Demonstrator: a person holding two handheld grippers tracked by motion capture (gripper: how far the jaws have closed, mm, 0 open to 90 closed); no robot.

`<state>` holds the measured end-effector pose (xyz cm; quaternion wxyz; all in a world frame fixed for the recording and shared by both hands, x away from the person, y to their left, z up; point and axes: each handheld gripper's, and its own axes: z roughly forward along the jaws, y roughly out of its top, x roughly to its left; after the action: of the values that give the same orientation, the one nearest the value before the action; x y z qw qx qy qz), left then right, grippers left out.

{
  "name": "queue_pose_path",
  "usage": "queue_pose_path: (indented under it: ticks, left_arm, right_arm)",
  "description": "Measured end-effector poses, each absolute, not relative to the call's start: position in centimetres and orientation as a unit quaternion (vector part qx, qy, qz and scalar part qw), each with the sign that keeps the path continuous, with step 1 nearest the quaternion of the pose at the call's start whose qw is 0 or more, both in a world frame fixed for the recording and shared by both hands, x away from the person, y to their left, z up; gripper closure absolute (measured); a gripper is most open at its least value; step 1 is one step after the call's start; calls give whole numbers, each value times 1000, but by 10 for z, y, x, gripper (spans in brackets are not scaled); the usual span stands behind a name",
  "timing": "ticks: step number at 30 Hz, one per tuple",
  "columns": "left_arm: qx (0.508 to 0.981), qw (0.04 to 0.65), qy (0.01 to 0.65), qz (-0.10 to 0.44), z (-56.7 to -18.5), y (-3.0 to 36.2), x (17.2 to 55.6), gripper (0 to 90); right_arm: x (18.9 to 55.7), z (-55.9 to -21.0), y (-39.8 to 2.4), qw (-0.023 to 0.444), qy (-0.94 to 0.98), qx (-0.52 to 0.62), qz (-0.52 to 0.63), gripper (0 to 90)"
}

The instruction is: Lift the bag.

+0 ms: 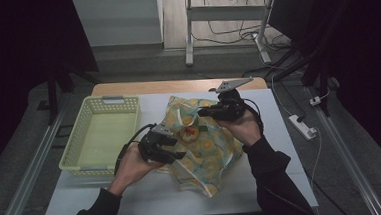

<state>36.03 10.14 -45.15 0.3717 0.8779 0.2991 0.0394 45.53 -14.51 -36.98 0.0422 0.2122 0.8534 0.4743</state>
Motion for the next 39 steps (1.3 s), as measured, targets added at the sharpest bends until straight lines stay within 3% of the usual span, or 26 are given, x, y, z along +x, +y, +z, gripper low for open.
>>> queue_pose_path:
  ticks: [6, 9, 15, 23, 28, 31, 35, 39]
  left_arm:
    - [871, 386, 305, -9, -467, 108, 338, 338]
    - [873, 368, 319, -3, -483, 106, 332, 285]
    - [877, 342, 336, -14, -508, 100, 336, 260]
    - [861, 364, 356, -3, -519, 92, 358, 204]
    - [851, 389, 352, 21, -507, 90, 364, 346]
    - [850, 390, 351, 41, -498, 89, 365, 562]
    - [848, 403, 344, 27, -487, 92, 368, 846]
    - [846, 412, 337, 36, -468, 97, 367, 890]
  right_arm:
    - [455, -370, -145, 44, 853, 212, 475, 900]
    - [455, -369, -145, 45, 854, 210, 475, 900]
    - [453, -368, -144, 47, 855, 206, 474, 900]
    - [452, -370, -143, 45, 856, 201, 474, 900]
    - [452, -372, -143, 43, 857, 201, 473, 900]
    - [452, -373, -143, 43, 858, 199, 471, 900]
    - [452, -374, -142, 43, 858, 199, 471, 900]
    - [452, -373, -141, 43, 859, 198, 470, 900]
